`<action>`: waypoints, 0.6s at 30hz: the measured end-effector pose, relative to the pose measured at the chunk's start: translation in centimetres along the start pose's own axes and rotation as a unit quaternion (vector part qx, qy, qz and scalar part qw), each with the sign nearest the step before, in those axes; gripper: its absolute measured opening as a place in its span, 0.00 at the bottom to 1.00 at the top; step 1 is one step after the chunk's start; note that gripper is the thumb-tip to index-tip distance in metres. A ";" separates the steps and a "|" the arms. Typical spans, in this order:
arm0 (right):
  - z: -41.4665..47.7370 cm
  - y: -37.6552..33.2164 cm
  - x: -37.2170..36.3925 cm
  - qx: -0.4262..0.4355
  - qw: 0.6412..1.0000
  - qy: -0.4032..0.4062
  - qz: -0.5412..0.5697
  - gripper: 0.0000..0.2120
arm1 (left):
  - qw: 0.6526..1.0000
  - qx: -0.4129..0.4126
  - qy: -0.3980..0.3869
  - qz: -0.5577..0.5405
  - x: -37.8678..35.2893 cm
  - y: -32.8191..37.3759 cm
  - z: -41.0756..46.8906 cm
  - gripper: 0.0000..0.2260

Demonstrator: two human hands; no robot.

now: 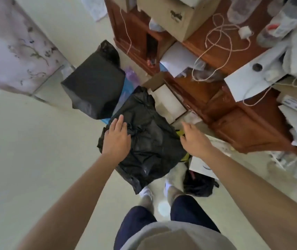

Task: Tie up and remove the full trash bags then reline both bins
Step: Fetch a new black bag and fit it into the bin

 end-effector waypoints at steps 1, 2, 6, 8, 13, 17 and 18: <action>1.1 0.3 -2.6 -0.010 1.000 -0.019 0.003 0.30 | 1.000 -0.004 -0.017 -0.001 -2.5 -0.6 1.5 0.24; 2.3 0.6 -4.8 -0.020 0.999 -0.031 0.012 0.30 | 0.999 -0.006 -0.031 -0.009 -5.0 -1.1 2.9 0.23; 7.0 0.2 -12.5 -0.065 0.995 -0.037 0.060 0.35 | 0.998 0.005 -0.059 -0.030 -14.1 -3.1 6.7 0.27; 8.6 -0.1 -16.0 -0.082 0.995 -0.031 0.055 0.38 | 0.997 0.016 -0.077 -0.009 -18.4 -4.2 7.9 0.31; 10.0 -2.2 -18.4 -0.045 0.998 -0.024 0.049 0.26 | 0.995 0.034 -0.082 0.048 -21.9 -5.5 8.2 0.29; 8.7 -4.9 -15.2 0.035 0.996 -0.015 0.078 0.14 | 0.998 0.053 -0.023 0.033 -17.6 -5.9 7.8 0.13; 8.4 -5.5 -14.1 0.055 0.995 -0.009 0.077 0.12 | 0.997 0.071 -0.006 0.016 -15.9 -6.1 7.7 0.10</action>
Point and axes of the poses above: each hand's wrist, its own z-axis towards the middle knuckle, its own x-axis out of the back of the hand, y = z × x, the point moved 10 cm from there along z, towards the middle knuckle, and after that the axes turned 12 degrees about -z, right-handed, at the moved point
